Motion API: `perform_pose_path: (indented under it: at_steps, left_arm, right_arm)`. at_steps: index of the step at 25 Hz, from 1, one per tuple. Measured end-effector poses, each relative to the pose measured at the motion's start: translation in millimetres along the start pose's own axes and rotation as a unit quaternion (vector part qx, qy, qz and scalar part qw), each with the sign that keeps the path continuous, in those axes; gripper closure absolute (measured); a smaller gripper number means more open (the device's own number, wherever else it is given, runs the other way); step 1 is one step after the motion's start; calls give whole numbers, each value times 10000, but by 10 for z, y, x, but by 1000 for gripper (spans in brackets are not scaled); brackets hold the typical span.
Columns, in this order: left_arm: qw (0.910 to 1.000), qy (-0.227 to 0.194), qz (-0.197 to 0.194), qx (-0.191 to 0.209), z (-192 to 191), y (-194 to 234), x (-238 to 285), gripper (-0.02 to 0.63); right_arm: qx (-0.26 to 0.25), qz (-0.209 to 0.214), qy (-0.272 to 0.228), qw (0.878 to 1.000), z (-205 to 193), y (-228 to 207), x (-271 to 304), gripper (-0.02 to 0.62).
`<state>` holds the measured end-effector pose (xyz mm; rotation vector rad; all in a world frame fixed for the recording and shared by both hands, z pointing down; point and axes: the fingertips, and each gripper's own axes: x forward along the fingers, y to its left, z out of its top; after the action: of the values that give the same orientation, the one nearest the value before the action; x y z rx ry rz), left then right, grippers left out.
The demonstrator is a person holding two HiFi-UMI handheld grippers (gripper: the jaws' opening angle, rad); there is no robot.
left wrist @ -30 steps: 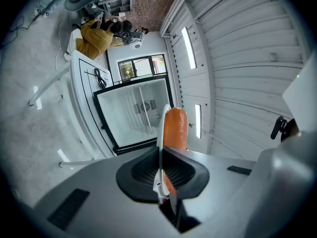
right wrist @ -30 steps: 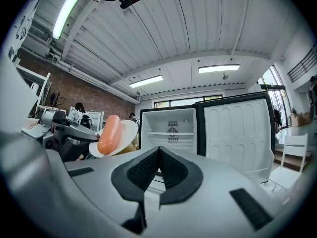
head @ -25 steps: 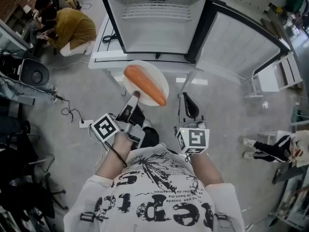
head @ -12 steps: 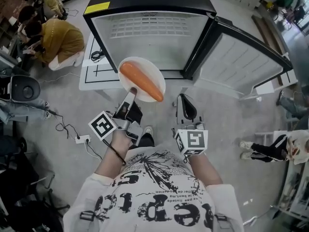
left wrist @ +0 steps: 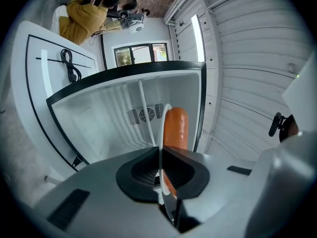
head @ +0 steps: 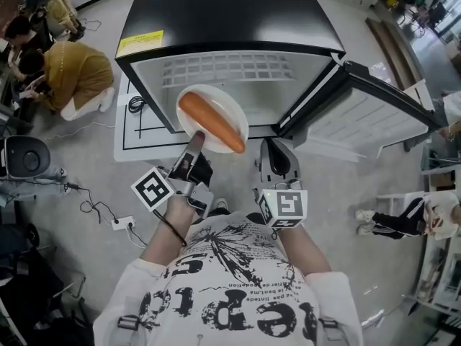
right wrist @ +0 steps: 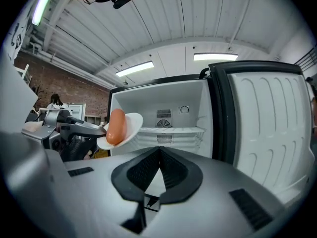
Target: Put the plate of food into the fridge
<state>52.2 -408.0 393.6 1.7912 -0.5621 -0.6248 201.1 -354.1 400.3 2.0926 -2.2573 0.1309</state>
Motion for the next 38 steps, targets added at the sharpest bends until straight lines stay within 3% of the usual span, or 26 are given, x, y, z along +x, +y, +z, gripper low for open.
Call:
perform_pose_path:
  at_steps: [6, 25, 38]
  left_arm:
    - [10000, -23, -43, -15, 146, 9, 186, 584]
    - [9946, -957, 251, 309, 372, 0, 826, 584]
    - [9899, -1341, 459, 25, 540, -10, 1141, 584]
  right_arm:
    - [-5, -16, 4, 10000, 21, -99, 276, 594]
    - [-130, 1010, 196, 9946, 1, -496, 918, 594]
    - [-209, 1310, 109, 9911, 51, -527, 1036, 594]
